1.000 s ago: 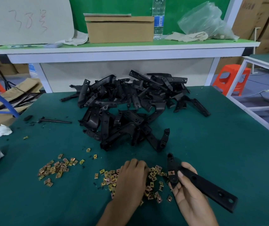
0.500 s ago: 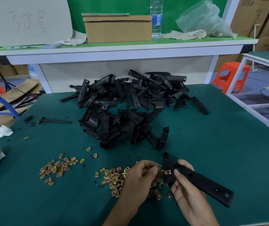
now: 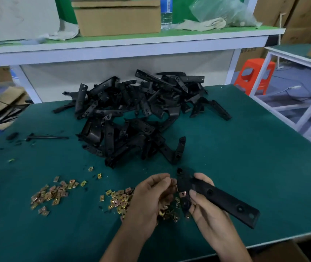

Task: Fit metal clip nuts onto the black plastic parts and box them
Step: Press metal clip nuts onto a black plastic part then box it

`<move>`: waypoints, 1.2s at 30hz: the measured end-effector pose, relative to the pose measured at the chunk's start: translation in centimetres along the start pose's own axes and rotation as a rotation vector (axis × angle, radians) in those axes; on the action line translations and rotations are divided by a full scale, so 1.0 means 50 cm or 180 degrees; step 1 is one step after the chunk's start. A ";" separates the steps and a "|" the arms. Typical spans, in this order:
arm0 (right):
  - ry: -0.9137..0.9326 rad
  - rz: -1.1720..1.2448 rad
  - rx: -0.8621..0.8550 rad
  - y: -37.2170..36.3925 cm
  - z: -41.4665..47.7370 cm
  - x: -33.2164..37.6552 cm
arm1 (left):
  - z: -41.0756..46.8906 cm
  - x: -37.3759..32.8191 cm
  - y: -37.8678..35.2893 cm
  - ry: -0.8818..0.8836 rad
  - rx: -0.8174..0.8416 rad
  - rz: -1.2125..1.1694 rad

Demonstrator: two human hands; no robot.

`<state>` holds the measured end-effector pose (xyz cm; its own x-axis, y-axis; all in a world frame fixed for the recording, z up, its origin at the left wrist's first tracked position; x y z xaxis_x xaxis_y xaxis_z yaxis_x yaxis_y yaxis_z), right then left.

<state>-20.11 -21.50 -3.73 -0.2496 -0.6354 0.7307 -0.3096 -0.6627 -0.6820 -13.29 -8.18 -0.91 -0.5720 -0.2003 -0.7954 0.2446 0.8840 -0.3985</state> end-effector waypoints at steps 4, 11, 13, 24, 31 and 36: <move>0.0030 -0.0087 0.0050 -0.001 0.001 0.001 | 0.004 0.004 0.001 0.0033 -0.0102 0.0012; 0.0075 -0.0252 0.0138 -0.008 -0.002 -0.002 | 0.009 0.010 0.009 0.0062 -0.0102 0.0000; 0.0082 -0.0273 0.0174 -0.010 -0.004 0.000 | 0.011 0.011 0.015 0.0058 -0.0126 -0.0054; 0.0177 -0.0424 0.0230 -0.017 -0.009 0.006 | 0.005 0.019 -0.001 0.0258 0.0044 -0.0410; 0.0305 -0.0869 0.0337 -0.019 -0.006 0.000 | -0.001 0.008 -0.004 0.0277 0.0140 0.0096; 0.0534 -0.1271 0.0167 -0.007 -0.001 -0.003 | -0.013 0.009 -0.012 0.0310 0.0157 0.0011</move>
<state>-20.03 -21.14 -3.60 -0.2667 -0.2548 0.9295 -0.3661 -0.8654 -0.3423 -14.20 -8.53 -0.71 -0.6438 -0.1533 -0.7497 0.2835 0.8622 -0.4198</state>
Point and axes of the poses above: each hand's wrist, its own z-axis towards the middle knuckle, its own y-axis out of the back of the hand, x = y × z, the point moved 7 cm from there along z, towards the middle knuckle, and after that the axes turned 5 degrees about y, right-handed, at the moved point
